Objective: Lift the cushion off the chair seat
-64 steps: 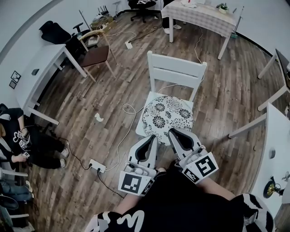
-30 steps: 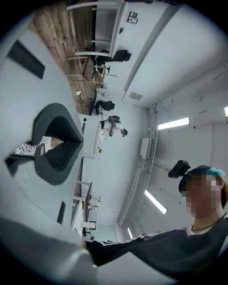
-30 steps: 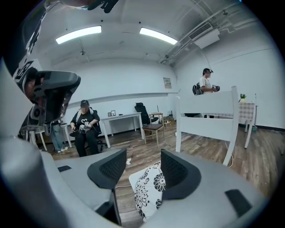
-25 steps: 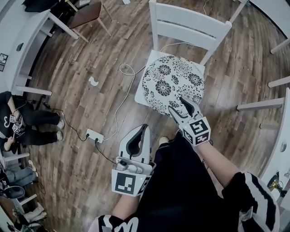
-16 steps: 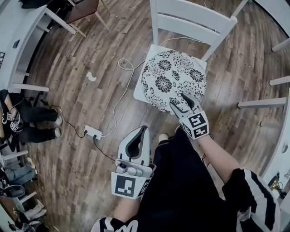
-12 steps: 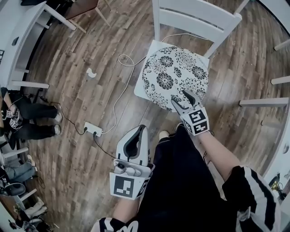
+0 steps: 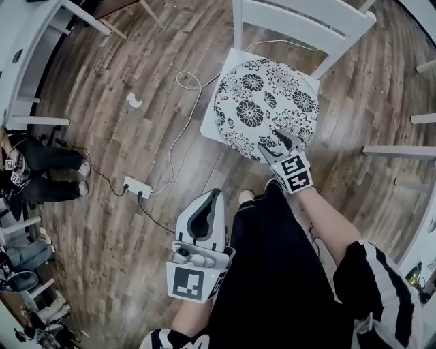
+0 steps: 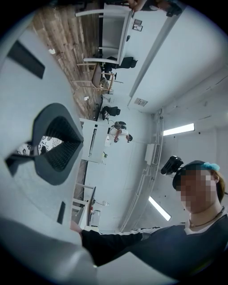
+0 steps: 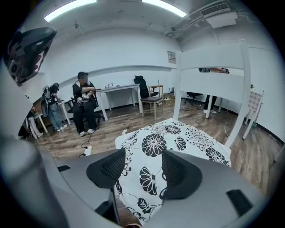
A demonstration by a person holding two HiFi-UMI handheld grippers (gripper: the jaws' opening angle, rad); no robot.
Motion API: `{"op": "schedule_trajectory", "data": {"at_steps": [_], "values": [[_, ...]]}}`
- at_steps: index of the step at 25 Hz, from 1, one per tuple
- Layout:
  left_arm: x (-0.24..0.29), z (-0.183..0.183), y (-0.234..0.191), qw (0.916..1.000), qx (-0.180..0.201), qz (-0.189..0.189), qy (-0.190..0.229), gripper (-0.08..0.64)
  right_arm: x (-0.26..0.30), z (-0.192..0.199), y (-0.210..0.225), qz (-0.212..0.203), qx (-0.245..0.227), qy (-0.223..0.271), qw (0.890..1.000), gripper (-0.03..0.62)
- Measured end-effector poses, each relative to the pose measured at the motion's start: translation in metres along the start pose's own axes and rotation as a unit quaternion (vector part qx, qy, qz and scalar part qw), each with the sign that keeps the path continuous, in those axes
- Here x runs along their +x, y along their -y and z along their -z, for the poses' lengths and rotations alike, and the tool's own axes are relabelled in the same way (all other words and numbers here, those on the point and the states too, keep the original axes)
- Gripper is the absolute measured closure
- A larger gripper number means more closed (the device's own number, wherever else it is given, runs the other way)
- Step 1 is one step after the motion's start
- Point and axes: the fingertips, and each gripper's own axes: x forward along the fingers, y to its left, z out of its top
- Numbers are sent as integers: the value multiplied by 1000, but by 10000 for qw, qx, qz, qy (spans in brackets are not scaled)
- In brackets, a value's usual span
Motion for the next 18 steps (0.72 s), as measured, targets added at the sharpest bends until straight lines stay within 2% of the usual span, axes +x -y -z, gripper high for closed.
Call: {"op": "schedule_trajectory", "data": {"at_steps": [7,12,18], "values": [[5,4,1,10000,-21,43,22,560,18,23,10,2,45,-366,9993,342],[5,8,2,9999,-58,55,61,560,30,34,19,33,376,-546,9978,341],[5,15,1,9995,-299,-79,-27,560,45,49,16,-68,241,-886,9958,341]]}}
